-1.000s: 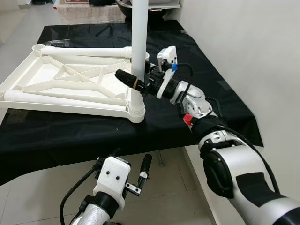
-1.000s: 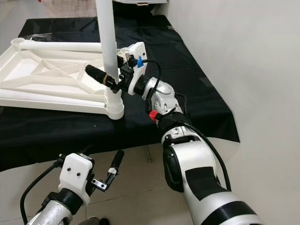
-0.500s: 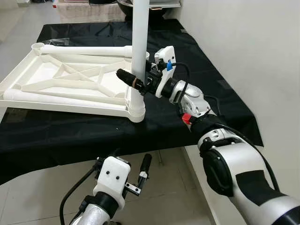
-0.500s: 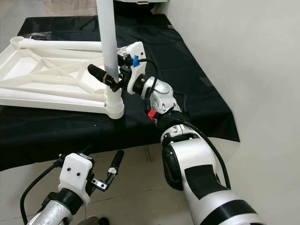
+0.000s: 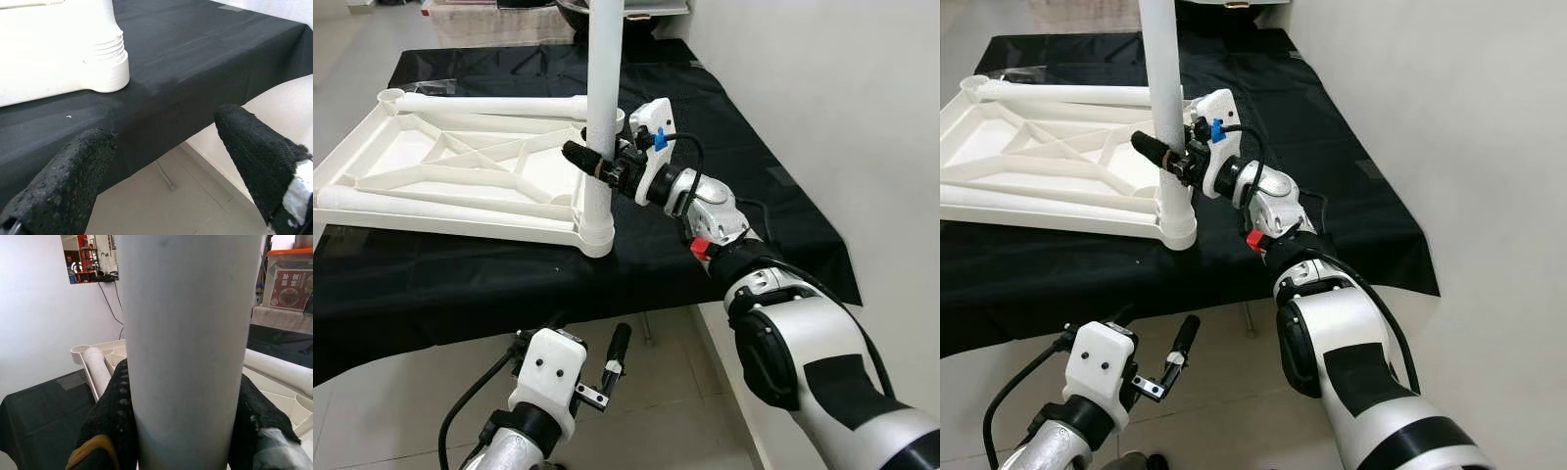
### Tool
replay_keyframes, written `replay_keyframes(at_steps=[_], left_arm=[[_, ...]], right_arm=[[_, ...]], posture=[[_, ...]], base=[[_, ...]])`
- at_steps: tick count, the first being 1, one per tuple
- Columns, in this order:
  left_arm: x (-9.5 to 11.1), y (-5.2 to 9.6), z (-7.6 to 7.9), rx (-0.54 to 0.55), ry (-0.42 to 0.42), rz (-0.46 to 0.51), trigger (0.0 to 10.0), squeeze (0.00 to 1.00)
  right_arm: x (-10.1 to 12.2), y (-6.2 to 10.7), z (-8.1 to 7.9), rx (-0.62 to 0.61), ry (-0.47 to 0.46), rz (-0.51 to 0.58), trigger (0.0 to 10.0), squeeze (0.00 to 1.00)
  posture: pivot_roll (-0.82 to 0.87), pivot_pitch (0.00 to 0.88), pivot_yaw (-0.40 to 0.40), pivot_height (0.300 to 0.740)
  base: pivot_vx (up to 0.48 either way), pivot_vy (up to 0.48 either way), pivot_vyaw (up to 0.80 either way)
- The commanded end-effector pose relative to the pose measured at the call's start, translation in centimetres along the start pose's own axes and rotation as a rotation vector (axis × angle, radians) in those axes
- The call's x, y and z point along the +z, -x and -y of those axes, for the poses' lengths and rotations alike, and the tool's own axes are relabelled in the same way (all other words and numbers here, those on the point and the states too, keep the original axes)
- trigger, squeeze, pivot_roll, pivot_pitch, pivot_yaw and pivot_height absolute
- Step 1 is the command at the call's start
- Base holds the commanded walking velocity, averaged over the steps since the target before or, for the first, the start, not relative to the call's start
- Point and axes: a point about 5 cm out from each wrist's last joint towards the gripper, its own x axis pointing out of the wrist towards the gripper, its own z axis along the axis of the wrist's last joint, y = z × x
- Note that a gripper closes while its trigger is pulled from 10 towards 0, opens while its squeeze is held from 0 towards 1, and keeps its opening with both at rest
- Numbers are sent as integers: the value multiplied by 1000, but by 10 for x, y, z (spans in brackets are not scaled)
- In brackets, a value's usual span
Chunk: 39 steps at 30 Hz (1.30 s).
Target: Building children table
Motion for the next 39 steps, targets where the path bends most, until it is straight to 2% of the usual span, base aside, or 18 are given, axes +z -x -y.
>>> replay_keyframes(at_steps=[1, 5, 7, 8, 9, 10, 12, 13, 14, 15, 16, 19, 23, 24, 25, 29, 33, 39], left_arm=[[0, 3, 2, 3, -1, -3, 10000, 0], [1, 2, 0, 9, 2, -2, 10000, 0], [1, 2, -1, 15, 5, -1, 10000, 0], [1, 1, -3, 24, 6, 2, 10000, 0], [1, 1, -3, 24, 6, 2, 10000, 0], [2, 0, -4, 28, 4, 5, 10000, 0], [2, 0, -4, 28, 4, 5, 10000, 0], [3, -1, -5, 34, -1, 13, 10000, 0], [3, -2, -6, 36, -2, 14, 10000, 0], [3, -2, -6, 36, -2, 14, 10000, 0], [3, -2, -6, 36, -3, 14, 10000, 0], [3, -3, -6, 35, -4, 14, 10000, 0], [3, -3, -7, 35, -8, 15, 10000, 0], [3, -3, -7, 35, -8, 15, 10000, 0], [3, -3, -7, 35, -9, 15, 10000, 0], [3, -4, -7, 35, -11, 15, 10000, 0], [3, -5, -8, 33, -15, 16, 10000, 0], [3, -5, -8, 33, -17, 16, 10000, 0]], right_arm=[[-3, -4, -4, 14, 3, -13, 0, 0], [-6, -3, -3, -29, 42, -48, 0, 0], [-9, -2, 0, -80, 52, -73, 0, 0], [-14, 1, 5, -175, 67, -109, 0, 0], [-14, 1, 5, -175, 67, -109, 0, 0], [-16, 4, 9, -241, 76, -131, 0, 0], [-16, 4, 9, -241, 76, -131, 0, 0], [-24, 16, 24, -458, 80, -191, 0, 0], [-27, 21, 29, -537, 67, -200, 0, 0], [-27, 21, 29, -537, 67, -200, 0, 0], [-28, 27, 35, -621, 58, -208, 0, 0], [-28, 31, 39, -679, 50, -205, 0, 0], [-30, 52, 55, -976, 26, -229, 0, 0], [-30, 52, 55, -976, 26, -229, 0, 0], [-32, 57, 58, -1086, -2, -236, 0, 0], [-32, 60, 59, -1184, -16, -233, 0, 0], [-30, 58, 55, -1359, -29, -209, 0, 0], [-34, 53, 45, -1464, -63, -216, 0, 0]], posture=[[135, 154, -92, 740], [135, 150, -91, 740], [136, 147, -91, 740], [137, 148, -91, 740], [137, 148, -91, 740], [137, 148, -91, 740], [137, 148, -91, 740], [134, 151, -89, 740], [135, 154, -90, 740], [135, 154, -90, 740], [135, 155, -90, 740], [134, 156, -88, 740], [134, 160, -89, 740], [134, 160, -89, 740], [135, 161, -90, 740], [136, 161, -88, 740], [136, 162, -87, 740], [136, 165, -89, 740]], base=[[0, 0, 0], [0, 0, 0], [0, 0, 0], [0, 0, 0], [0, 0, 0], [0, 0, 0], [0, 0, 0], [0, 0, 0], [0, 0, 0], [0, 0, 0], [0, 0, 0], [0, 0, 0], [0, 0, 0], [0, 0, 0], [0, 0, 0], [0, 0, 0], [0, 0, 0], [0, 0, 0]])
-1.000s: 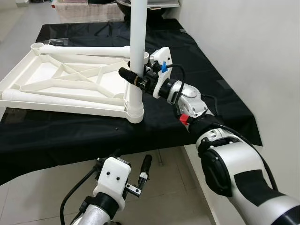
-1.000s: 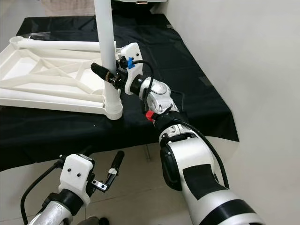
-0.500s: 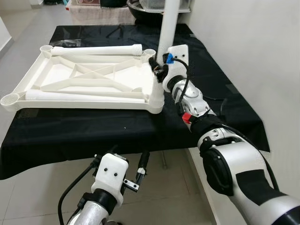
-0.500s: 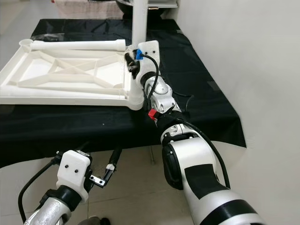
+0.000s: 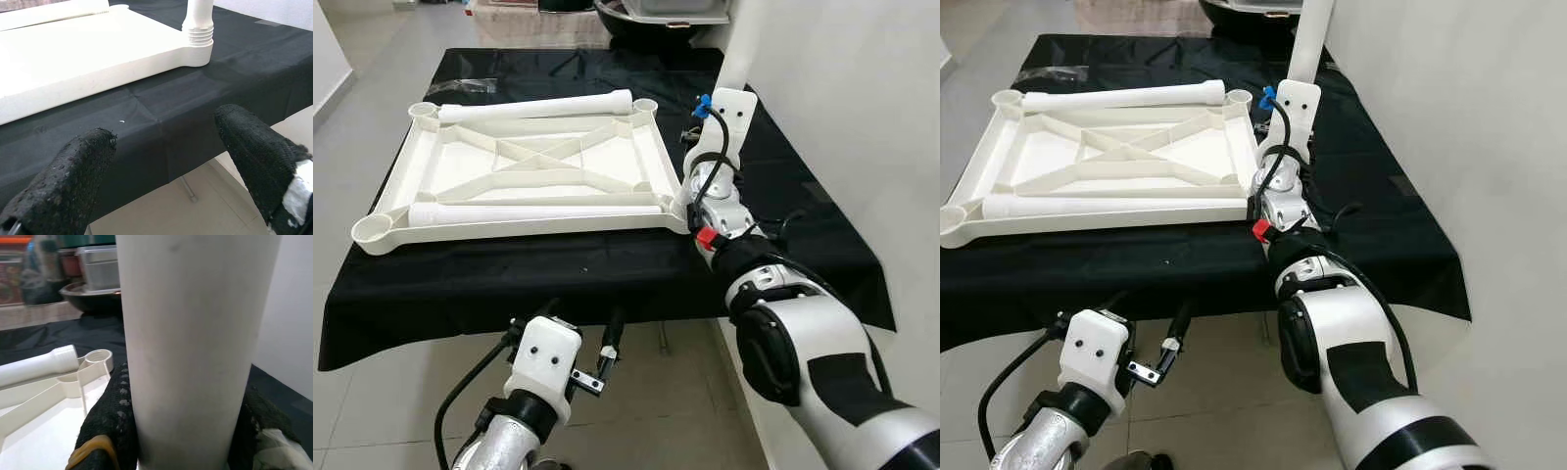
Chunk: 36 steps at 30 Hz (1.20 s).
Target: Building children table
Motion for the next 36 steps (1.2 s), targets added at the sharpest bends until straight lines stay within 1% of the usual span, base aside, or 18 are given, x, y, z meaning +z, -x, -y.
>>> replay_keyframes(at_steps=[1, 3, 6, 8, 10, 11, 14, 15, 17, 18, 24, 25, 26, 27, 29, 32, 33, 36], left_arm=[[-4, 1, 0, 3, -3, -24, 10000, 0], [-4, 1, 0, 4, -3, -24, 10000, 0], [-5, 1, 0, 3, -4, -24, 10000, 0], [-5, 1, -1, 3, -5, -23, 10000, 0], [-5, 1, -1, 3, -5, -24, 10000, 0], [-5, 1, 0, 0, -7, -24, 10000, 0], [-5, 1, 0, -3, -8, -24, 10000, 0], [-5, 1, 0, -5, -8, -25, 10000, 0], [-5, 1, 0, -5, -8, -25, 10000, 0], [-5, 1, 1, -6, -8, -26, 10000, 0], [-5, 1, 2, -12, -1, -26, 10000, 0], [-4, 1, 4, -24, 7, -21, 10000, 0], [-4, 1, 6, -34, 13, -15, 10000, 0], [-4, 1, 6, -34, 13, -15, 10000, 0], [-2, 1, 9, -52, 21, -2, 10000, 0], [-1, 1, 12, -71, 21, 8, 10000, 0], [-1, 1, 12, -71, 21, 8, 10000, 0], [-1, 0, 12, -72, 19, 9, 10000, 0]], right_arm=[[-35, 4, 17, -119, 28, -157, 0, 0], [-35, 7, 14, -173, 13, -171, 0, 0], [-35, 9, 12, -205, -2, -177, 0, 0], [-35, 12, 11, -260, -36, -193, 0, 0], [-35, 13, 9, -267, -39, -194, 0, 0], [-35, 14, 6, -252, -46, -195, 6824, 0], [-34, 14, 5, -239, -50, -195, 6824, 0], [-34, 14, 2, -210, -58, -187, 10000, 0], [-33, 14, 1, -196, -64, -181, 10000, 0], [-31, 13, -1, -152, -63, -161, 10000, 1000], [-27, 10, -1, -51, -37, -99, 10000, 1000], [-26, 9, 1, -16, -31, -84, 10000, 141], [-26, 7, 4, 24, -21, -59, 10000, 0], [-26, 7, 4, 24, -21, -59, 10000, 0], [-25, 5, 8, 94, -12, -21, 10000, 0], [-25, 3, 11, 277, -66, 11, 10000, 0], [-25, 3, 11, 277, -66, 11, 10000, 0], [-25, 2, 12, 459, -149, 0, 10000, 0]], posture=[[136, 165, -89, 740], [131, 164, -88, 740], [135, 166, -88, 740], [136, 166, -88, 740], [137, 166, -87, 740], [137, 166, -87, 740], [137, 166, -87, 740], [137, 163, -87, 740], [137, 163, -87, 740], [133, 161, -87, 740], [134, 159, -86, 740], [134, 152, -85, 740], [132, 147, -82, 740], [132, 147, -82, 740], [132, 143, -83, 740], [132, 132, -80, 740], [132, 132, -80, 740], [134, 131, -80, 740]], base=[[0, 0, 0], [0, 0, 0], [0, 0, 0], [0, 0, 0], [0, 0, 0], [0, 0, 0], [0, 0, 0], [0, 0, 0], [0, 0, 0], [0, 0, 0], [0, 0, 0], [0, 0, 0], [0, 0, 0], [0, 0, 0], [0, 0, 0], [0, 0, 0], [0, 0, 0], [0, 0, 0]])
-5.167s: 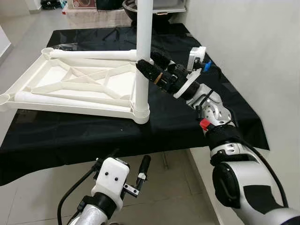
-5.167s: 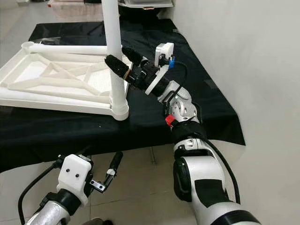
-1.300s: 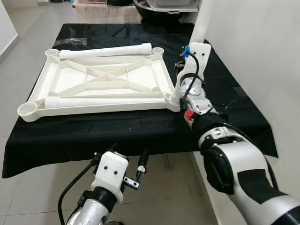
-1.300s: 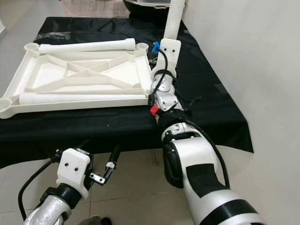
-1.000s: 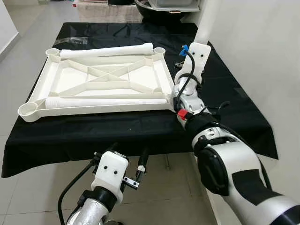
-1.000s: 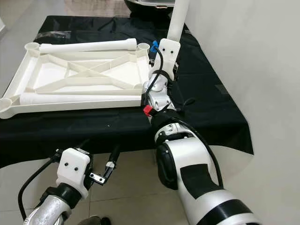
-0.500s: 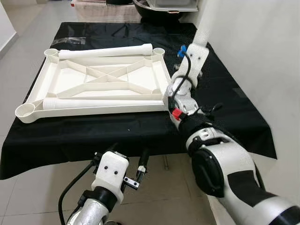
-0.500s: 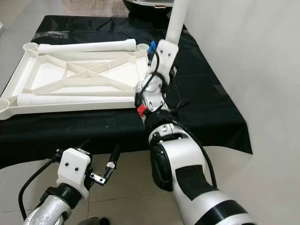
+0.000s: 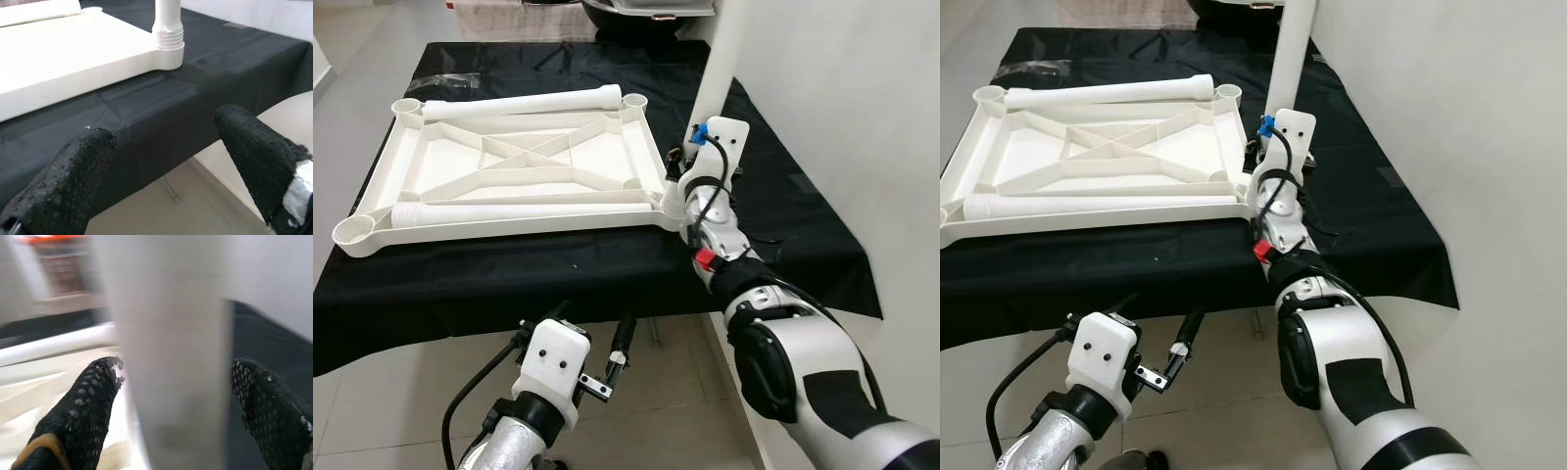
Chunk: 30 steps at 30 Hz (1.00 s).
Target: Building children table
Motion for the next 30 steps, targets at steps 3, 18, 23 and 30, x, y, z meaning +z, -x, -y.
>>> replay_keyframes(at_steps=[3, 18, 23, 30], left_arm=[[-3, 1, 3, -9, 8, -11, 10000, 0], [-3, -1, 3, -4, -1, -3, 10000, 0], [-3, -1, 2, -3, 0, -2, 10000, 0], [-4, -3, 2, 7, -3, -9, 10000, 0]], right_arm=[[4, 0, 4, 112, -26, 26, 10000, 0], [8, 5, 0, 579, -28, -39, 10000, 0], [6, 6, -1, 617, -21, -50, 10000, 0], [-13, 9, 28, 326, 96, -88, 10000, 0]], posture=[[135, 123, -80, 740], [148, 103, -90, 740], [148, 103, -90, 740], [144, 112, -84, 740]], base=[[0, 0, 0], [0, 0, 0], [0, 0, 0], [0, 0, 0]])
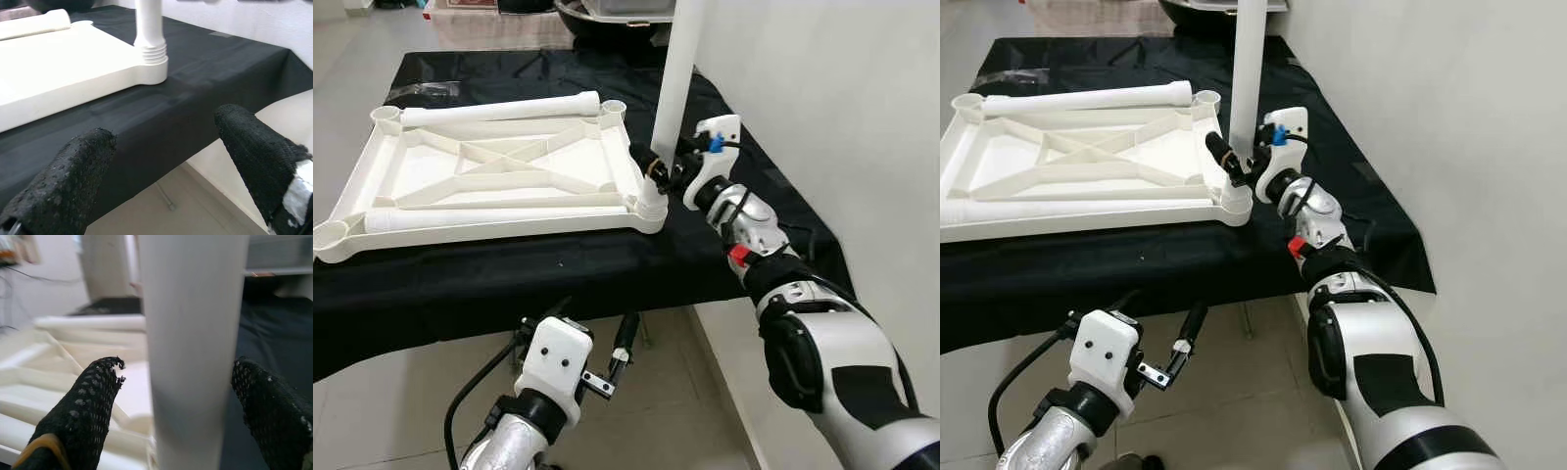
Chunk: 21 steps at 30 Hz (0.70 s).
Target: Building children table
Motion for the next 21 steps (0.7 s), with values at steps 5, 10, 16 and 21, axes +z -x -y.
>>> replay_keyframes(at_steps=[5, 10, 16, 21], left_arm=[[-6, 0, 1, 6, 0, -23, 10000, 0], [-7, -1, -1, 11, -1, -27, 10000, 0], [-7, -2, -4, 20, -4, -27, 10000, 0], [-6, 1, -17, 115, -17, -33, 10000, 0]], right_arm=[[-20, 19, 17, -32, -43, -20, 10000, 0], [-35, 43, 24, 54, -90, 14, 10000, 0], [-50, 75, 12, 81, -49, 10, 10000, 0], [-64, 116, 8, -131, 54, 8, 10000, 0]], posture=[[142, 113, -85, 740], [127, 110, -74, 740], [128, 105, -75, 740], [124, 88, -57, 740]], base=[[0, 0, 0], [0, 0, 0], [0, 0, 0], [0, 0, 0]])
